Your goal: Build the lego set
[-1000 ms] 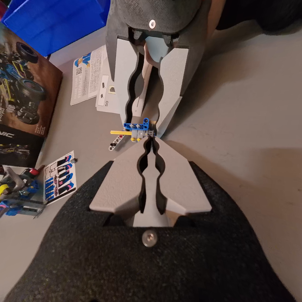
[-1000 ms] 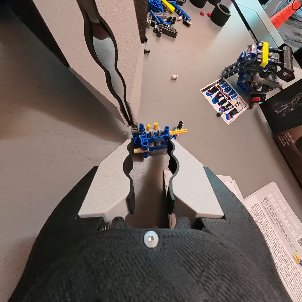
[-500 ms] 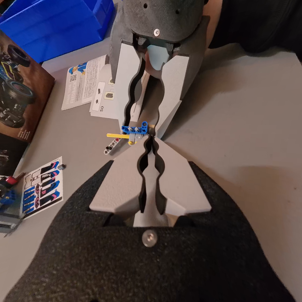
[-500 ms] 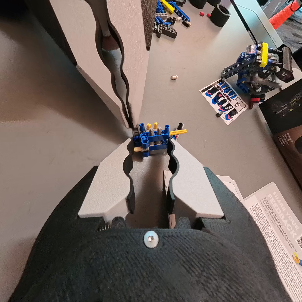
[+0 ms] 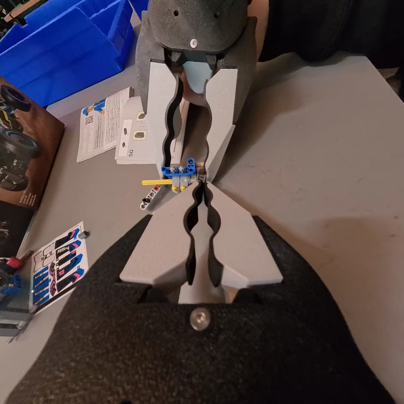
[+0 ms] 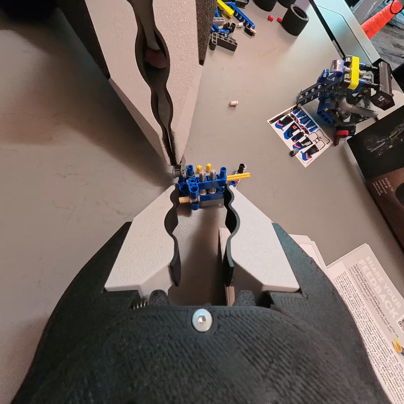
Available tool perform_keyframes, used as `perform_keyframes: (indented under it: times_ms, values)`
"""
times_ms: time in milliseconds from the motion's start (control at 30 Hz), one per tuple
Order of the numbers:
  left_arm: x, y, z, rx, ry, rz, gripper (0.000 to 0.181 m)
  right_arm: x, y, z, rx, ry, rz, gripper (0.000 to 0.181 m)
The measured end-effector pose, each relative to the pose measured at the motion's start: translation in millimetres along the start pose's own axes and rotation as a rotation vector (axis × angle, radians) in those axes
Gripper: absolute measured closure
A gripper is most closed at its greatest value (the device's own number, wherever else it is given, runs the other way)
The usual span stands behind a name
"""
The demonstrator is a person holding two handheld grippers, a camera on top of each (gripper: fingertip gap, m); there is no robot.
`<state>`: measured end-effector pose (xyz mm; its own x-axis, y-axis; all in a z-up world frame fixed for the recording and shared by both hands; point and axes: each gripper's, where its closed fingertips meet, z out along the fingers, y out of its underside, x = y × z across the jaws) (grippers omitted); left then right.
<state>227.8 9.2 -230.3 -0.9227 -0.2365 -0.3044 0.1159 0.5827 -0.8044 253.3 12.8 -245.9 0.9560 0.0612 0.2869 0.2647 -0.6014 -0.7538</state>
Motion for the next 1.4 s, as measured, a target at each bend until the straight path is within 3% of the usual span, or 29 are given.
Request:
perform_keyframes:
  times_ms: [633,767,867,933,1067,1233,1400]
  values:
    - [-0.8,3.3,4.4,-0.026,0.121,-0.175,0.181,0.9,0.4,0.1,-0.002,0.003,0.004,0.141]
    - [-0.8,2.3,1.7,-0.016,0.094,-0.135,0.181,0.7,0.2,0.1,-0.001,0.003,0.003,0.141]
    - [-6.5,-7.7,-9.0,0.073,0.035,-0.124,0.176,0.8,0.2,0.0,-0.001,0.005,0.001,0.141]
    - [-11.5,-1.7,-10.6,0.039,-0.011,-0.142,0.173,0.8,0.2,0.0,0.0,0.004,0.002,0.141]
    - [-3.6,12.7,-1.0,-0.09,-0.036,-0.066,0.168,0.8,0.2,-0.1,0.0,0.0,0.005,0.141]
    - [-12.9,9.5,-1.9,-0.111,-0.19,0.101,0.164,3.4,-0.1,-1.7,0.006,0.014,0.015,0.141]
    - [-25.6,-7.5,-17.7,-0.133,-0.443,0.442,0.145,8.8,-30.6,-17.6,0.212,-0.079,0.312,0.141]
